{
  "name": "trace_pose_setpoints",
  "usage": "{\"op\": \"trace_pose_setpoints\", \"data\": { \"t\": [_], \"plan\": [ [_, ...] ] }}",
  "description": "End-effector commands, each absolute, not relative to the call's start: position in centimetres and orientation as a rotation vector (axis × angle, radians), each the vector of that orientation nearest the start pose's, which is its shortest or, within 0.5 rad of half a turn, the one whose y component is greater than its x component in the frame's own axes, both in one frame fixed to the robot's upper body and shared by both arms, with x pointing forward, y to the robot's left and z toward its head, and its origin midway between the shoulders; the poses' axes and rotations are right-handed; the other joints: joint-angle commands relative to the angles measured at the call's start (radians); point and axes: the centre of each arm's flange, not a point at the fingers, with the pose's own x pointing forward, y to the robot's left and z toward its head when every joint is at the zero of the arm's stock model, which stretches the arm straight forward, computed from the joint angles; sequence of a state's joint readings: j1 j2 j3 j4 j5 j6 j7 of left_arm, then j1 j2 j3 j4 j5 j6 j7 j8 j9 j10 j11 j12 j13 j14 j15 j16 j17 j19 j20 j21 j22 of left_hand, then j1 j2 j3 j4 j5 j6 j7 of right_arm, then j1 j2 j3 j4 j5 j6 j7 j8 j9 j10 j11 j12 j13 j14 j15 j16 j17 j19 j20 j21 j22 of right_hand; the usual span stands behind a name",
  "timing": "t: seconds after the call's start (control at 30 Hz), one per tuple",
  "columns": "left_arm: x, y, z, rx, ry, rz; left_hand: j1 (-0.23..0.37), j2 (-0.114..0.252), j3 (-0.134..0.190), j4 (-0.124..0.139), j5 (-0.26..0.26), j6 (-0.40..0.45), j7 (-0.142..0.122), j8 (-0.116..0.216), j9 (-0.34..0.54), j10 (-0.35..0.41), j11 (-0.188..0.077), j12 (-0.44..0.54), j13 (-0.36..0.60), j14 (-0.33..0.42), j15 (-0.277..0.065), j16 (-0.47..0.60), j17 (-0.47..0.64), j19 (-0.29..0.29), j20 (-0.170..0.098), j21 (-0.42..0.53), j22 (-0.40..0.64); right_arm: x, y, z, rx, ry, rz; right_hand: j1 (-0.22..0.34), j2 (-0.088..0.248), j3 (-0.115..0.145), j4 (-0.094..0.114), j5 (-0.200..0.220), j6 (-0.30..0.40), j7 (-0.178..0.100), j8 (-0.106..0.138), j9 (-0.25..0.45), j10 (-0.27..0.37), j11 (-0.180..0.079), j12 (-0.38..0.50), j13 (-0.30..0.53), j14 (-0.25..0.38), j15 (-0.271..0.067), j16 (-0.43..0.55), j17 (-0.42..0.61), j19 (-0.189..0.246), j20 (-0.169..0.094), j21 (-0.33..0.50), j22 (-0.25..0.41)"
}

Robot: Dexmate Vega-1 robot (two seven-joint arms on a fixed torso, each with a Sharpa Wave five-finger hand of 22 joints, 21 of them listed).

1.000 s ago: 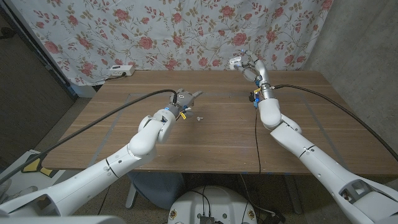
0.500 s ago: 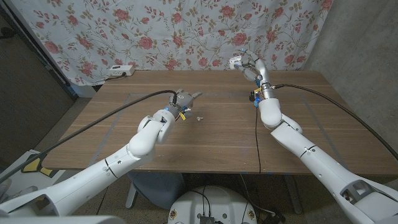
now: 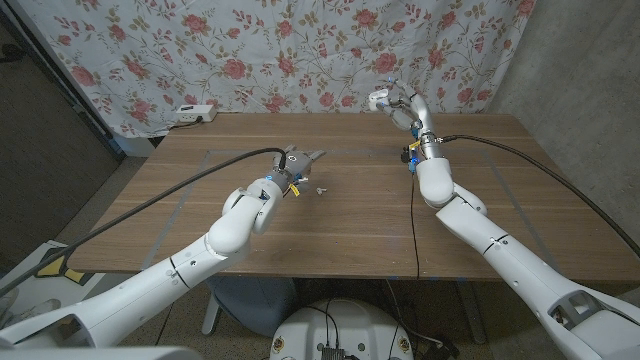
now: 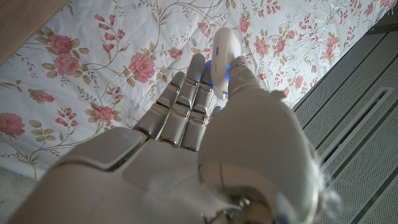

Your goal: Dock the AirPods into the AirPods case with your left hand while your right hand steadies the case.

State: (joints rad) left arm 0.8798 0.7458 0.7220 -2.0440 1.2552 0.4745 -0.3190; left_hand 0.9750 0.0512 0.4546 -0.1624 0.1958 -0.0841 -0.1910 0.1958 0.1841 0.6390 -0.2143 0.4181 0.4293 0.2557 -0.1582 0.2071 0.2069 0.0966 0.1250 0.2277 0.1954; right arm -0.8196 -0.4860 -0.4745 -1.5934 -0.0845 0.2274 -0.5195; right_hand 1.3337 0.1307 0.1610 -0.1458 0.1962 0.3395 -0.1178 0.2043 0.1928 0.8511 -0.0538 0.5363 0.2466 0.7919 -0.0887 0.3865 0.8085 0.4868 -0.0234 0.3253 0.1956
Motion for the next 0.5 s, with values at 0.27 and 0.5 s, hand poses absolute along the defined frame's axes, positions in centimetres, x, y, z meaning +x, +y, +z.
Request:
{"op": "trace_pose_setpoints", "data": {
  "t": [0.27, 0.5],
  "plan": [
    [54.27, 14.66, -2.03, 1.895, -0.554, 0.242, -0.022, -0.018, -0.033, 0.010, -0.013, 0.022, 0.000, 0.005, 0.002, 0.007, -0.003, 0.031, 0.020, 0.022, -0.010, 0.013, 0.008, 0.019, -0.007, 0.012, 0.000, 58.25, -19.86, 5.44, -0.433, -1.000, -0.140, -0.001, 0.010, 0.000, -0.001, 0.004, 0.008, -0.004, 0.004, 0.003, 0.132, -0.128, 0.012, 0.017, 0.010, -0.153, -0.006, 0.002, -0.005, 0.002, 0.002, 0.001],
    [54.77, 14.05, -2.62, 1.883, -0.556, 0.235, -0.020, -0.012, -0.043, 0.010, -0.013, 0.043, 0.007, 0.010, 0.002, 0.038, -0.003, 0.058, 0.033, 0.040, -0.017, 0.021, 0.010, 0.030, -0.011, 0.015, 0.000, 58.28, -19.81, 5.42, -0.434, -1.001, -0.137, -0.001, 0.010, 0.000, -0.001, 0.004, 0.009, -0.003, 0.004, 0.003, 0.132, -0.128, 0.012, 0.017, 0.011, -0.153, -0.007, 0.003, -0.004, 0.003, 0.003, 0.001]
  ]
}}
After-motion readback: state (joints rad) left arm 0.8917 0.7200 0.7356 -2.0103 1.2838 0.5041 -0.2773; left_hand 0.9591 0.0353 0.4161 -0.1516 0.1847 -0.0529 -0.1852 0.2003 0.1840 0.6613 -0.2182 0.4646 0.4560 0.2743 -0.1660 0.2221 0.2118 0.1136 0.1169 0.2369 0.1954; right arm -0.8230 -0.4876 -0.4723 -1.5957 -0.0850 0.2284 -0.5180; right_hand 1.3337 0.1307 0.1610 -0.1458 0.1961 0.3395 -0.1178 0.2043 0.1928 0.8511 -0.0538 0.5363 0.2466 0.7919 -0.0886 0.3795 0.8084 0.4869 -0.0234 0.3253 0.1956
